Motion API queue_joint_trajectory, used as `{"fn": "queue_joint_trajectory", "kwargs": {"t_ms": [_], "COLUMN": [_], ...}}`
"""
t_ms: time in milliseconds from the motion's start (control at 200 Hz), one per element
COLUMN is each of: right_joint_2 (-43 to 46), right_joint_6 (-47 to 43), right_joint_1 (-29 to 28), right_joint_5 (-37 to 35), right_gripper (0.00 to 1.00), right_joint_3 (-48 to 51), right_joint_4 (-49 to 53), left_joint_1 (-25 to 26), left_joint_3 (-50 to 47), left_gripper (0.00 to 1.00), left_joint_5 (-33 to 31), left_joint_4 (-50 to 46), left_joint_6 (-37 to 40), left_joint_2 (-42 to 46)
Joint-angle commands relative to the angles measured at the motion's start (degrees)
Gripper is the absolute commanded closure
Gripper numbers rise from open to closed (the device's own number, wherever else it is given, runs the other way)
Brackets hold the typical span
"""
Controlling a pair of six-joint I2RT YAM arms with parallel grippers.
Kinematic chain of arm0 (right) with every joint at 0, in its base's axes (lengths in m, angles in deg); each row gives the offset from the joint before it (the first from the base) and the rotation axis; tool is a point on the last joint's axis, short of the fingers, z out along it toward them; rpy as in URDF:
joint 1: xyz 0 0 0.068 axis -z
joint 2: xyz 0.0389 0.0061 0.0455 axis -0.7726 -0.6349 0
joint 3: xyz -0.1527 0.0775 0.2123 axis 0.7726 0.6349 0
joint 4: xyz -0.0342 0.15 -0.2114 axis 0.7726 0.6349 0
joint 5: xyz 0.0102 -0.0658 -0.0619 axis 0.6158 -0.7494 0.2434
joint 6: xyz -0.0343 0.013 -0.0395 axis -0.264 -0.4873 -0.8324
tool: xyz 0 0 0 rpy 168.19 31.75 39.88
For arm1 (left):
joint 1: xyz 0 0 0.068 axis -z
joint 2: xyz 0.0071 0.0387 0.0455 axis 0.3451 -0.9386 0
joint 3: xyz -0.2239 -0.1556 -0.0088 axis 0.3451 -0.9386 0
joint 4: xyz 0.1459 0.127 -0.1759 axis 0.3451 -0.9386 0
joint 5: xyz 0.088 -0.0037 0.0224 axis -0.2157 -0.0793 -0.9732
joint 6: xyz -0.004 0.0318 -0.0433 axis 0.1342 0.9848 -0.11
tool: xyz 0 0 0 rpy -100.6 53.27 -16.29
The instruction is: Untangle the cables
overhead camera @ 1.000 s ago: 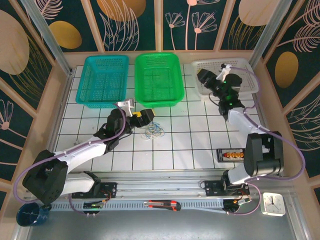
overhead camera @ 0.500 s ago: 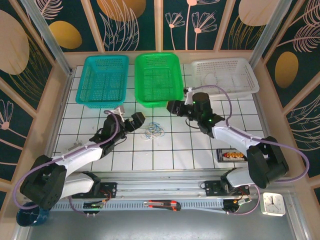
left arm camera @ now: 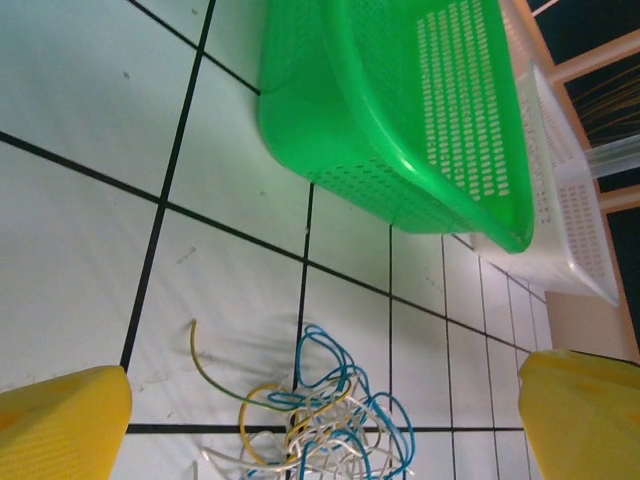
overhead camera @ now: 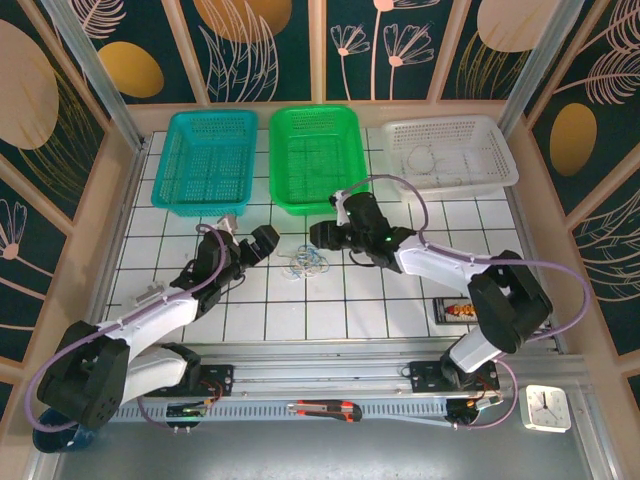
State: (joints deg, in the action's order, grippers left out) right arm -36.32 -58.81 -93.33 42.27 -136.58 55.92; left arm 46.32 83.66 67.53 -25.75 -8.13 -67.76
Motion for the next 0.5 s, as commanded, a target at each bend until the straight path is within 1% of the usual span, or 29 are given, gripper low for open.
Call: {"fn": "queue_joint_trajectory", "kwargs": {"t_ms": [0, 130, 305, 370, 455, 490], "right_joint_2": [-1.4, -3.2, -7.3, -9.2, -11.2, -11.6], "right_joint_6": [-2.4, -2.8, -3.6, -3.6, -3.3, -3.0], "right_joint_1": [-1.6, -4.4, -7.8, -8.4, -8.8, -8.8], "right_joint_5": [-2.9, -4.1, -6.8, -7.2, -8.4, -9.0], "right_gripper": [0.54, 0.54, 0.60, 0.65, 0.76, 0.79], "right_joint_3": [-2.5, -3.4, -7.3, -8.3, -8.5, -8.0], "right_joint_4": [2.1, 2.2, 3.2, 3.1, 3.2, 3.2], "left_joint_1": [-0.5, -0.5, -0.7, -1.1, -1.6, -1.7], "left_joint_3": [2.6, 3.6, 3.4, 3.3, 2.6, 2.3], "left_gripper": [0.01, 0.01, 0.01, 0.01, 0.01, 0.01], "left_joint_5": [3.4, 5.0, 3.5, 3.3, 3.3, 3.7], "left_joint_4": [-2.7, -3.1, -2.4, -2.0, -0.6, 0.2], "left_joint_6": [2.0, 2.3, 0.8, -0.2, -1.3, -1.5], "left_joint_2": [-0.7, -2.5, -2.4, -2.3, -2.2, -2.2]}}
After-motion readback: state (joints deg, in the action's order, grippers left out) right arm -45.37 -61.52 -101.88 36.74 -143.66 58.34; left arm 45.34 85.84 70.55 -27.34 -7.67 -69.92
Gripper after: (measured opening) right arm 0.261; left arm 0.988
